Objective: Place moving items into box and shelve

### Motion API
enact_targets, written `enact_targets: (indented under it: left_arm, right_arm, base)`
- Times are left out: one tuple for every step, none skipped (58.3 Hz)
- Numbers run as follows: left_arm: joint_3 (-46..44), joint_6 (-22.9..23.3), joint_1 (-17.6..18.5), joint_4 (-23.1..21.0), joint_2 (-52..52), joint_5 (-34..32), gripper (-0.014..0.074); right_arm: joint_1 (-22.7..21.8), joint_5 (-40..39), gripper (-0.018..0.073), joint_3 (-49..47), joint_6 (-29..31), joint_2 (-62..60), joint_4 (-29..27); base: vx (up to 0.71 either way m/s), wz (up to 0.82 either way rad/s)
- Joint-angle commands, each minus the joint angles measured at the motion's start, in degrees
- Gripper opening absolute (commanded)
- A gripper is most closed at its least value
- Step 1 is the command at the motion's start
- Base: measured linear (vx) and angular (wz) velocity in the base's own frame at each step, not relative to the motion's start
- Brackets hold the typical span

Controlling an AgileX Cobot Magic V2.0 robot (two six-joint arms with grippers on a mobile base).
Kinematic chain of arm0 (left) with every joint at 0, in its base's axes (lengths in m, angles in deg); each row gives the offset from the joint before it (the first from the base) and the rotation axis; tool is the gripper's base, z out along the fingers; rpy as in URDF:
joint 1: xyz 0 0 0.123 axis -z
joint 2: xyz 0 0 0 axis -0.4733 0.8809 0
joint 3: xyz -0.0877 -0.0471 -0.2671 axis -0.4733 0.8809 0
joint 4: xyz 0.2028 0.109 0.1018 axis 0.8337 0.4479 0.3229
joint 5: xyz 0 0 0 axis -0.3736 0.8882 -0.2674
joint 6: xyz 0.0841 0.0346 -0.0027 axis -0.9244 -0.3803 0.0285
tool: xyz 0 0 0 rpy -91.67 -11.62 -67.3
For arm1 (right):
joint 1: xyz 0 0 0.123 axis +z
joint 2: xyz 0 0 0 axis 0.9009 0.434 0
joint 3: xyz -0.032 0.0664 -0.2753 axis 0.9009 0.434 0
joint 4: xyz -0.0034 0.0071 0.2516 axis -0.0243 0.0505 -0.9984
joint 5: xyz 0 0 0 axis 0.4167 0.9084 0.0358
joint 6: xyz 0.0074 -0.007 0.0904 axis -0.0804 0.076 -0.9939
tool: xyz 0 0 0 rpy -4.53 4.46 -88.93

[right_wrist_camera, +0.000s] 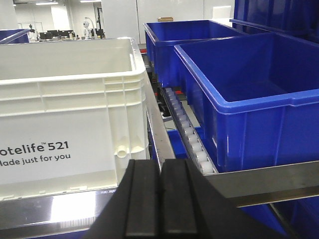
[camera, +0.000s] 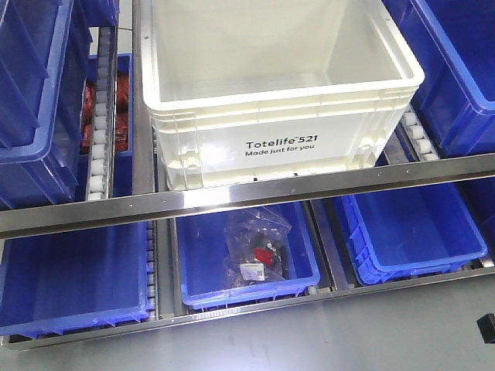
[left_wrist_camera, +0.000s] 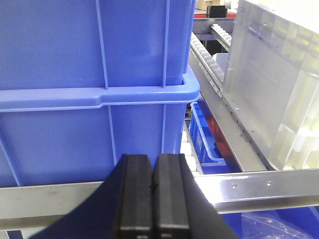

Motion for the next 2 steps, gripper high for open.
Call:
enact_targets:
  left_arm:
    - [1.8, 0.4, 0.0, -0.6, -0.9, -4.5, -0.0007]
    - [1.8, 0.4, 0.0, -0.6, -0.9, -4.5, -0.0007]
  right_arm:
    - [-0.5, -4.7, -0.0008, 0.3, 0.2, -0.7, 0.2]
    - [-0.5, -4.7, -0.0008, 0.3, 0.2, -0.7, 0.2]
  base:
    - [0.00, 0.00]
    - [0.00, 0.00]
